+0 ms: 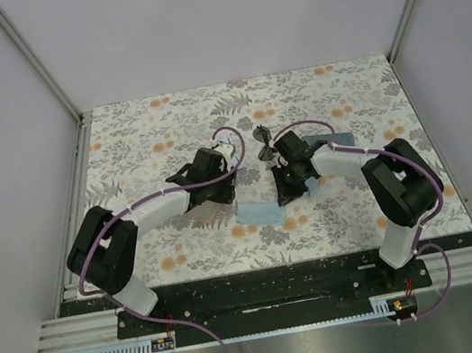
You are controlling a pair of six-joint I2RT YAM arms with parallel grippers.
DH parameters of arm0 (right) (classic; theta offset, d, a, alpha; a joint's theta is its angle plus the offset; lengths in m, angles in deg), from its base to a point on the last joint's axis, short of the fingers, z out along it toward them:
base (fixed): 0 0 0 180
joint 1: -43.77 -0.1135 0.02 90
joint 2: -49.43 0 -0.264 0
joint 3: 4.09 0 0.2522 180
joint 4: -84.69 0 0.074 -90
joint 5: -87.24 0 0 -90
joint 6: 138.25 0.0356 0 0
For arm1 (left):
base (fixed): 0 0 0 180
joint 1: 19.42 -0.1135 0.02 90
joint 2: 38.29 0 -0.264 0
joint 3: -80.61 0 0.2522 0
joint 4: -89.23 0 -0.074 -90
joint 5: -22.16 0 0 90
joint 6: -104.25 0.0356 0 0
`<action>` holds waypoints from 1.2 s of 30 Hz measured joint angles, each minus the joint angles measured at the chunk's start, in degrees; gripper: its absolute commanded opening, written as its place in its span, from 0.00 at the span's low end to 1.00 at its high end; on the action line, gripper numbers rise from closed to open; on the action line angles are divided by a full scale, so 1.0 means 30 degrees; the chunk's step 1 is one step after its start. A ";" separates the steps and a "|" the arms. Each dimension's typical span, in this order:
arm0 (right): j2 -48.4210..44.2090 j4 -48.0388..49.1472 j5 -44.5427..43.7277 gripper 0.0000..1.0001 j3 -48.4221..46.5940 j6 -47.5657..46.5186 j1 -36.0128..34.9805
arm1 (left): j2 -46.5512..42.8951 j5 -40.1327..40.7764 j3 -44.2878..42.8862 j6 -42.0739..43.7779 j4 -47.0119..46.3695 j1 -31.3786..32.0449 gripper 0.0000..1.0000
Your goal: Organize the sunglasses
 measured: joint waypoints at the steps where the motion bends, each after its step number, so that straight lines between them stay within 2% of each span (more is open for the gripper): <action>1: 0.0000 -0.0058 -0.0066 0.29 0.0000 0.0036 0.0000 | -0.0182 -0.0240 0.0000 0.0073 0.0000 0.0066 0.45; 8: -0.0189 -0.0321 -0.0619 0.31 0.0007 0.0036 0.0000 | -0.0495 -0.2339 -0.0015 0.0634 0.0000 0.0364 0.44; 12: -0.0277 -0.0379 -0.0903 0.29 0.0007 0.0029 0.0000 | -0.0015 -0.2521 -0.0284 0.0831 0.0153 0.0539 0.40; 14: -0.0313 -0.0408 -0.1013 0.29 0.0007 0.0029 0.0000 | 0.0503 -0.2521 -0.0430 0.0845 0.0138 0.0583 0.37; 20: -0.0379 -0.0408 -0.1035 0.27 0.0007 0.0036 0.0000 | 0.1821 -0.1800 -0.0568 0.0663 -0.0138 0.0648 0.20; 22: -0.0393 -0.0415 -0.1035 0.27 0.0007 0.0044 0.0000 | 0.2004 -0.1231 -0.0736 0.0568 -0.0131 0.0648 0.18; 32: -0.0495 -0.0415 -0.1035 0.28 0.0007 0.0102 0.0000 | 0.2951 0.1297 -0.1960 0.0321 0.0109 0.0204 0.20; 34: -0.0539 -0.0415 -0.1042 0.29 0.0007 0.0102 0.0000 | 0.3104 0.1574 -0.2171 0.0328 0.0226 -0.0015 0.25; 36: -0.0554 -0.0415 -0.1035 0.30 0.0007 0.0117 0.0000 | 0.3206 0.1676 -0.2310 0.0328 0.0291 -0.0095 0.35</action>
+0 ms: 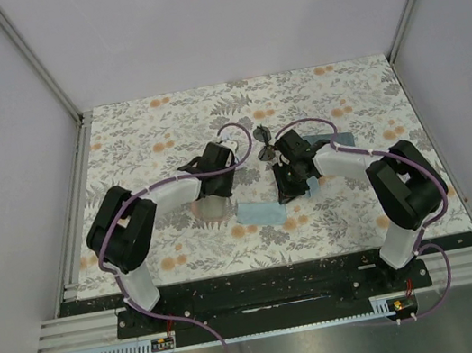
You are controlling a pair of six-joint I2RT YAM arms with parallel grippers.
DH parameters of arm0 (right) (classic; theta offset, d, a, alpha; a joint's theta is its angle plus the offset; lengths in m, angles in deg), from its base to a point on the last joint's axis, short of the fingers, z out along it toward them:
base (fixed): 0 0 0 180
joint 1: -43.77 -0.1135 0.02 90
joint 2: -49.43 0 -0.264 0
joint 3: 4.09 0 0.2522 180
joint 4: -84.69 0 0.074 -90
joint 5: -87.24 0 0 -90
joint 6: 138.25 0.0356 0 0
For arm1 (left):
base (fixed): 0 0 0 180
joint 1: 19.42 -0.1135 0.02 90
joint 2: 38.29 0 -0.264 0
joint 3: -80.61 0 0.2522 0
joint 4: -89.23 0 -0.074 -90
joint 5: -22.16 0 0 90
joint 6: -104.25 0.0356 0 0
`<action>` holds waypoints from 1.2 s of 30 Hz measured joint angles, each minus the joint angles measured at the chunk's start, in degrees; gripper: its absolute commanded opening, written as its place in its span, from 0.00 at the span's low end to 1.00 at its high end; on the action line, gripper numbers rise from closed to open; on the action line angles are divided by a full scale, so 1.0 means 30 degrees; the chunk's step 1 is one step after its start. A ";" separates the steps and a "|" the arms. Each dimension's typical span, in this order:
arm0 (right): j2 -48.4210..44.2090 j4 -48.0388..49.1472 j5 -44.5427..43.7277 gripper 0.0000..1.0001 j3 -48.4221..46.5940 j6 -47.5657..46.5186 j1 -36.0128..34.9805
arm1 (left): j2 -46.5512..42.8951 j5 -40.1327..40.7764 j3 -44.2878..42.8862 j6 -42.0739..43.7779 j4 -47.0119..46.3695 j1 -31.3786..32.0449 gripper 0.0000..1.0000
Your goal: Organize the sunglasses
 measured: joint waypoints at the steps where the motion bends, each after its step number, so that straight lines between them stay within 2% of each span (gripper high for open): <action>1: -0.0007 -0.0007 0.0000 0.30 0.0000 -0.0007 0.0000 | 0.0015 0.0000 -0.0022 0.0022 0.0000 -0.0022 0.41; 3: -0.0029 0.0000 -0.0007 0.30 0.0000 -0.0007 0.0000 | 0.0007 -0.0153 -0.0015 0.0036 -0.0036 -0.0022 0.48; 11: -0.0102 0.0000 -0.0015 0.31 0.0000 -0.0007 0.0000 | -0.1472 -0.0546 0.0393 0.0313 0.0175 0.0619 0.51; 18: -0.0102 -0.0007 -0.0146 0.31 0.0000 -0.0022 0.0022 | -0.2295 -0.0947 -0.0240 0.0933 0.0576 0.0976 0.44; 26: 0.0248 0.0007 -0.0073 0.31 -0.0087 -0.0328 0.0022 | -0.2346 -0.3351 -0.0248 0.1661 0.1093 0.1173 0.41; 36: 0.0539 0.0102 0.0262 0.25 -0.0146 -0.0444 0.0036 | -0.0590 -0.4663 -0.0474 0.2171 0.1421 0.1188 0.39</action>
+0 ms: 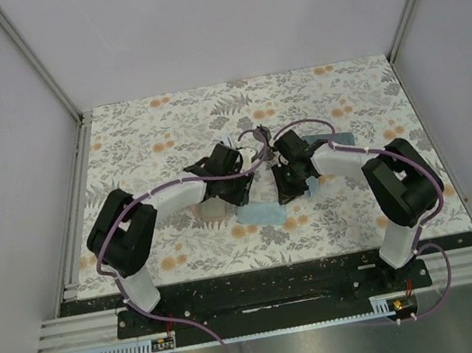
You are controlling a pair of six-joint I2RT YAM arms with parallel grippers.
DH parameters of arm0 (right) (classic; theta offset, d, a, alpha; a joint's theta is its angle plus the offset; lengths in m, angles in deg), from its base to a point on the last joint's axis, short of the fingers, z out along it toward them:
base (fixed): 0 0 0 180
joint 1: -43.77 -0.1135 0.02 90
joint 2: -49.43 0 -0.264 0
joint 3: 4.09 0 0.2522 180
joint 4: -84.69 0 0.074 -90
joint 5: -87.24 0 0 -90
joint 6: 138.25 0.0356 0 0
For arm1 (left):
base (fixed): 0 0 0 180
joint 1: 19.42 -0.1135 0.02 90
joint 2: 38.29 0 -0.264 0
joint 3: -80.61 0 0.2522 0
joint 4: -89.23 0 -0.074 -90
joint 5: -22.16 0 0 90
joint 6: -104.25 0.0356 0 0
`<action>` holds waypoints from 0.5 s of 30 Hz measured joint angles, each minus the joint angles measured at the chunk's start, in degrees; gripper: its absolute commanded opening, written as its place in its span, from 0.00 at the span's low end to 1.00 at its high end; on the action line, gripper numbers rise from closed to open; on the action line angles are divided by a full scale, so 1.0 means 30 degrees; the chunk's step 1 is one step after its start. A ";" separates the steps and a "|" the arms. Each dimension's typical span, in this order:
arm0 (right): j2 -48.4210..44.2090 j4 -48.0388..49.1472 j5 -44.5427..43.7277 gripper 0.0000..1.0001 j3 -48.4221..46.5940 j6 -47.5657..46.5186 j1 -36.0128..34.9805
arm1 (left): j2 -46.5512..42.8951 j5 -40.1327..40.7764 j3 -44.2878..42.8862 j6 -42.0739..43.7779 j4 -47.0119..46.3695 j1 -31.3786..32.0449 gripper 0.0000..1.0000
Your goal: Organize the sunglasses
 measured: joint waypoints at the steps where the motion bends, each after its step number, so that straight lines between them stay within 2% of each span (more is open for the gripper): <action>1: 0.0022 0.0015 0.0066 0.25 0.0000 0.0000 0.0000 | 0.0131 0.0000 0.0000 0.0022 0.0007 0.0000 0.39; 3: 0.0058 0.0044 0.0211 0.24 0.0000 0.0000 0.0000 | 0.0408 0.0000 0.0000 0.0124 0.0000 0.0000 0.38; 5: 0.0066 0.0066 0.0277 0.24 0.0000 0.0000 0.0000 | 0.0648 0.0007 0.0000 0.0146 0.0015 0.0000 0.33; 8: 0.0066 0.0073 0.0306 0.24 0.0000 0.0000 0.0007 | 0.0867 -0.0007 -0.0233 0.0240 0.0022 0.0000 0.31; 12: 0.0073 0.0073 0.0321 0.23 0.0000 0.0000 0.0000 | 0.1027 -0.0044 -0.0415 0.0306 0.0160 0.0000 0.17; 15: 0.0102 0.0102 0.0408 0.23 0.0000 0.0007 0.0000 | 0.1035 -0.0087 -0.0415 0.0321 0.0291 0.0000 0.13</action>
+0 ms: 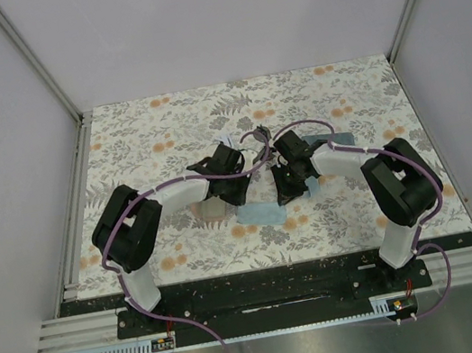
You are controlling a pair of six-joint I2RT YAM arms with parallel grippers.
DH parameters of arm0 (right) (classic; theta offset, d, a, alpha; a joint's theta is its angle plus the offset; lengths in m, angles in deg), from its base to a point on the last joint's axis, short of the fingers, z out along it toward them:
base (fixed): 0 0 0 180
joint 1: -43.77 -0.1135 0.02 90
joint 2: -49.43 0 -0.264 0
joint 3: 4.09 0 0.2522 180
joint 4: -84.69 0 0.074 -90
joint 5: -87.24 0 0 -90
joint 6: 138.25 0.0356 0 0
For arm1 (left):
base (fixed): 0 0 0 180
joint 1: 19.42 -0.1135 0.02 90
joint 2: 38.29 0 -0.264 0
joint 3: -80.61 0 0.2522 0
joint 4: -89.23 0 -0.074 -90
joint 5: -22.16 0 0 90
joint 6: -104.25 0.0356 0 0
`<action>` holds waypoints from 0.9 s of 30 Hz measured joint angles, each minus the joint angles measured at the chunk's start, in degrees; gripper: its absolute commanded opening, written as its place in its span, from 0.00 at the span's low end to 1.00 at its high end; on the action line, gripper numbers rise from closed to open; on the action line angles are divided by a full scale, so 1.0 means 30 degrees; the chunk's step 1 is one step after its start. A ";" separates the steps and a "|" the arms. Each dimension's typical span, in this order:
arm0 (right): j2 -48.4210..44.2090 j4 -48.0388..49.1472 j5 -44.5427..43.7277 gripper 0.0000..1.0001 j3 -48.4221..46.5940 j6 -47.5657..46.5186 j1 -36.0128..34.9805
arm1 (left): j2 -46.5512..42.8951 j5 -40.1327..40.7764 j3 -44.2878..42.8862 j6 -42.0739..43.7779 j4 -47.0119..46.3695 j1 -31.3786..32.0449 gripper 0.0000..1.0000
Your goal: Organize the sunglasses
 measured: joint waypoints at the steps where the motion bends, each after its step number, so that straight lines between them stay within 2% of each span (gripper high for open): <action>1: 0.0029 0.0029 0.0073 0.22 0.0000 0.0000 0.0000 | 0.0000 -0.0044 0.0000 0.0007 0.0051 0.0000 0.13; 6: 0.0124 0.0022 0.0306 0.19 -0.0080 0.0029 0.0000 | -0.0007 -0.0211 0.0007 -0.0051 0.0124 0.0000 0.21; 9: 0.0277 0.0029 0.0372 0.11 -0.0211 0.0073 0.0000 | -0.0007 -0.0291 0.0007 -0.0087 0.0131 0.0000 0.12; 11: 0.0328 0.0036 0.0372 0.07 -0.0233 0.0080 0.0000 | -0.0007 -0.0284 0.0007 -0.0138 0.0204 0.0000 0.00; 14: 0.0350 0.0029 0.0372 0.00 -0.0248 0.0095 0.0000 | -0.0007 -0.0284 0.0007 -0.0197 0.0321 0.0000 0.00; 27: 0.0357 -0.0138 0.0219 0.00 -0.0954 0.0124 0.0000 | -0.0627 -0.0226 0.0277 -0.1683 0.0743 0.0000 0.00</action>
